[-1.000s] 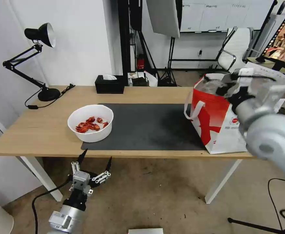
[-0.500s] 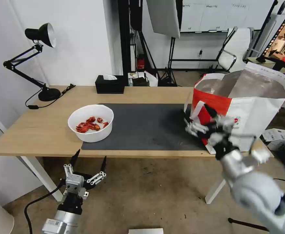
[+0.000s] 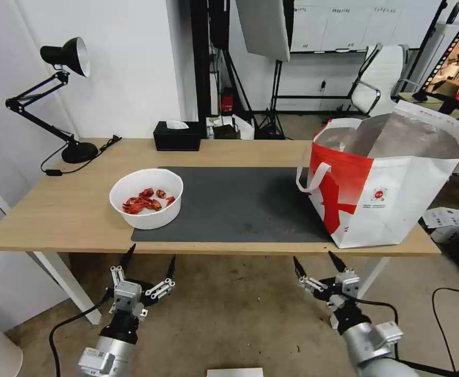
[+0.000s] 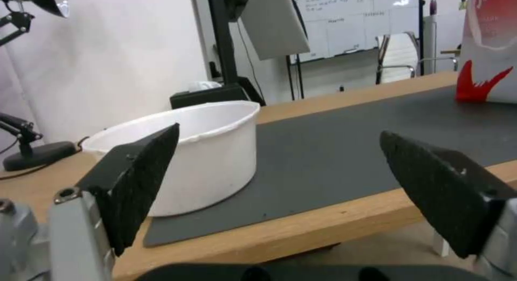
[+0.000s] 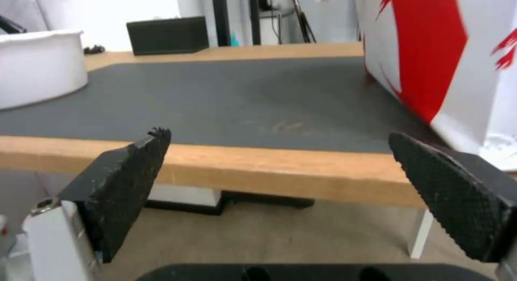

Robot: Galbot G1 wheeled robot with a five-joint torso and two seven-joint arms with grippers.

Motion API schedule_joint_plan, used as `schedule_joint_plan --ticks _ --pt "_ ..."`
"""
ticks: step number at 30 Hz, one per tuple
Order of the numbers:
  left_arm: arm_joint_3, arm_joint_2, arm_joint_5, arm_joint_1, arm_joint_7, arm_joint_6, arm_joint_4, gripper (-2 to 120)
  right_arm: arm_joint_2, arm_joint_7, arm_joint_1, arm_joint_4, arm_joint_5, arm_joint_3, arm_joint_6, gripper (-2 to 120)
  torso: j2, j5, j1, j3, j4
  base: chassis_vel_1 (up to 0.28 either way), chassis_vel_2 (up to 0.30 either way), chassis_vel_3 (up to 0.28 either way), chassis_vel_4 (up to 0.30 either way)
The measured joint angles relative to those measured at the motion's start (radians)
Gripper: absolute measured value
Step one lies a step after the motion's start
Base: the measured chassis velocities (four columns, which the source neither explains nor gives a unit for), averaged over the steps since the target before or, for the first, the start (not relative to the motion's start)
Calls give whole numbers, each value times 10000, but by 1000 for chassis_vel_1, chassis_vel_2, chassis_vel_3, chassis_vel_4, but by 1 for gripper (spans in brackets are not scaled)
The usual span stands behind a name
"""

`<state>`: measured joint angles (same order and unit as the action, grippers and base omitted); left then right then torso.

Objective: Pick up the trash from the table and place it into the takeout bag.

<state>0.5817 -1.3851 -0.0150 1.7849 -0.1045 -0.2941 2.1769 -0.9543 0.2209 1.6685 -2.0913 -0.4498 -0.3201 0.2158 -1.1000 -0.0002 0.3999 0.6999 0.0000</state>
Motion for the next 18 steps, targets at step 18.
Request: schedule_joint_plan --ticks 18 --pt "10 104 -107 -102 9 20 -250 100 32 168 -115 56 53 284 -125 100 0 1 1 1 0 0 0 0 0"
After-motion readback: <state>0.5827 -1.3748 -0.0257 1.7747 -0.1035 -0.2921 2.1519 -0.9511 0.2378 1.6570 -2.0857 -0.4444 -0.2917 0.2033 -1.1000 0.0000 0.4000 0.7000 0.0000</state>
